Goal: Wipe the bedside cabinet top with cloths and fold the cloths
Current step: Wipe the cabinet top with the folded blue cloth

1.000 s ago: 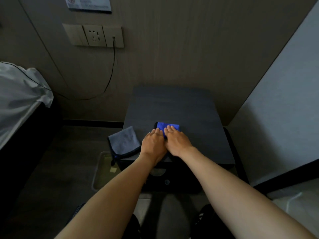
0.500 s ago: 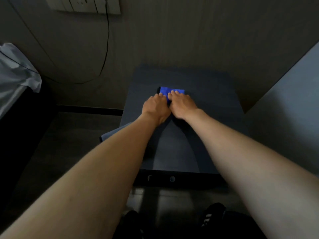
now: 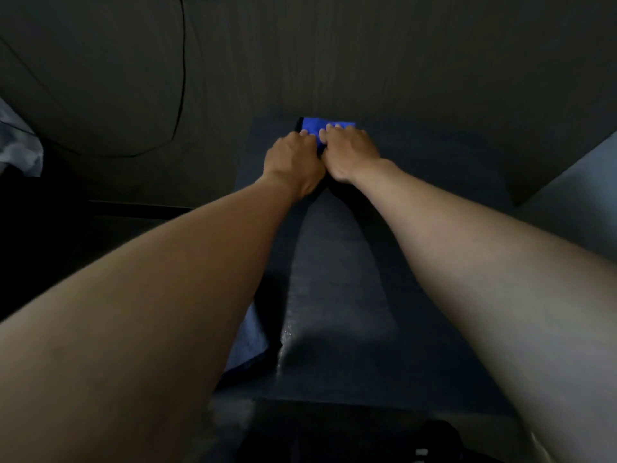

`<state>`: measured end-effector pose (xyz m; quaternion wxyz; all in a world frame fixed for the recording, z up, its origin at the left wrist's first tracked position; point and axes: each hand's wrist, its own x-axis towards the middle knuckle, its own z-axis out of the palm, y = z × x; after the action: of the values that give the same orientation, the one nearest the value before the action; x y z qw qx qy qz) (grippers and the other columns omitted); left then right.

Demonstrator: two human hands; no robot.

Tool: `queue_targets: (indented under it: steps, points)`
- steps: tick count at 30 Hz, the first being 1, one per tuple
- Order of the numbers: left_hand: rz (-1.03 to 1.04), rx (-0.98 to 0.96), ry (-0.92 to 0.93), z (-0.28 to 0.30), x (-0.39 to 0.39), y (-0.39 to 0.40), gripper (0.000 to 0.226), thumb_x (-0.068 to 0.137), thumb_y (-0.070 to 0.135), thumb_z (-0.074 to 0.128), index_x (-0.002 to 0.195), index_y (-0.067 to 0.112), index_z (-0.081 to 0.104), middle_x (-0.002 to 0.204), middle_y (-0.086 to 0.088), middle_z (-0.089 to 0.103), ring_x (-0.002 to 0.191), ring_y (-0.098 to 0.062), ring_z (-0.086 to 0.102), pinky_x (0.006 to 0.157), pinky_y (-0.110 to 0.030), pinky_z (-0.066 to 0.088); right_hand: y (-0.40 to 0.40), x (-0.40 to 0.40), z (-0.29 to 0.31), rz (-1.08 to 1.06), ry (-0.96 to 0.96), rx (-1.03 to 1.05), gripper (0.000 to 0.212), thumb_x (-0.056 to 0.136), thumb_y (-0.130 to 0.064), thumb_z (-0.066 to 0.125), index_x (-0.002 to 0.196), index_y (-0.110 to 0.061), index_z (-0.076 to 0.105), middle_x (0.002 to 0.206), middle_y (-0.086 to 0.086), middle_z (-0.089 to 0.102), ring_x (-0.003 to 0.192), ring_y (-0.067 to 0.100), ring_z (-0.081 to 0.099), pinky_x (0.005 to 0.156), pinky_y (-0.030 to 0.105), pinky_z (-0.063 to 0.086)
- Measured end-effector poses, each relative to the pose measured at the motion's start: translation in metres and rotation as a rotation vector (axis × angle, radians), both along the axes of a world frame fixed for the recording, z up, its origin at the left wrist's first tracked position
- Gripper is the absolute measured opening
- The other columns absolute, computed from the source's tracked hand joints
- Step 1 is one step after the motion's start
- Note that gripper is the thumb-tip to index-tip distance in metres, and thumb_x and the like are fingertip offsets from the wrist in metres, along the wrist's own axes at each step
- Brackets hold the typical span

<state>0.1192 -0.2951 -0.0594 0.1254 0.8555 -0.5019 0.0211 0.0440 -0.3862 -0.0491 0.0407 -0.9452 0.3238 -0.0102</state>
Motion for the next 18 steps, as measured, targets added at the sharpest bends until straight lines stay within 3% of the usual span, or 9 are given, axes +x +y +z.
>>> queue_targets:
  steps: [9, 18]
  points:
    - [0.036, 0.048, -0.009, 0.004, 0.024, -0.008, 0.038, 0.092, 0.035, 0.039, 0.111, 0.011, 0.06, 0.117, -0.016, 0.061, 0.102, -0.04, 0.058, 0.081, -0.042, 0.045, -0.008, 0.024, 0.001, -0.008, -0.003, 0.065, 0.041, 0.094, -0.025, 0.039, 0.129, -0.007, 0.052, 0.138, 0.013, 0.05, 0.126, 0.032, 0.049, 0.1, 0.04, 0.04]
    - [-0.03, 0.101, -0.112, 0.019, -0.034, 0.049, 0.033, 0.093, 0.031, 0.042, 0.103, 0.009, 0.064, 0.109, -0.014, 0.065, 0.095, -0.036, 0.064, 0.073, -0.037, 0.044, 0.047, -0.027, 0.009, 0.049, -0.01, 0.076, 0.04, 0.098, -0.022, 0.036, 0.133, -0.008, 0.05, 0.143, 0.012, 0.046, 0.131, 0.03, 0.044, 0.103, 0.038, 0.036]
